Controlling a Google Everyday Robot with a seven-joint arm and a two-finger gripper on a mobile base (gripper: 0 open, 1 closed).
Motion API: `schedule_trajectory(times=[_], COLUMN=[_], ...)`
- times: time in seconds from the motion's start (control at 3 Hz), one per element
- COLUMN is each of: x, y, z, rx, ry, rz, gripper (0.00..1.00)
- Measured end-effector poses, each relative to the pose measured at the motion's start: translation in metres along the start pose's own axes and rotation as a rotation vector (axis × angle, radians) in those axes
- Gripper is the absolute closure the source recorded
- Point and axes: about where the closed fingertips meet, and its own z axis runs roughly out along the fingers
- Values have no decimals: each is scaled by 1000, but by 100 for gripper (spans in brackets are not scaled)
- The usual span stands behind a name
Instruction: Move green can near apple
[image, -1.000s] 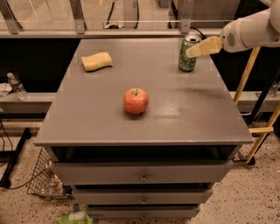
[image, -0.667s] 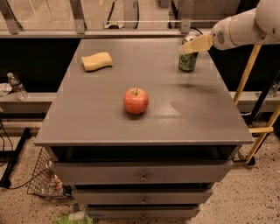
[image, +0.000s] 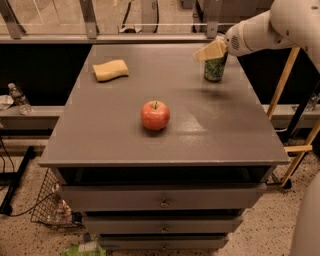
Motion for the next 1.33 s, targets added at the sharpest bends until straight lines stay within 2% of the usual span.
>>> schedule_trajectory(times=[0.33, 0.67, 1.0, 1.33], x=[1, 0, -11, -16], y=[6, 8, 18, 41], z=[12, 7, -25, -69], rx=[-34, -49, -87, -140], ry=[12, 8, -32, -60], rz=[2, -19, -80, -200], gripper=[42, 65, 88, 100])
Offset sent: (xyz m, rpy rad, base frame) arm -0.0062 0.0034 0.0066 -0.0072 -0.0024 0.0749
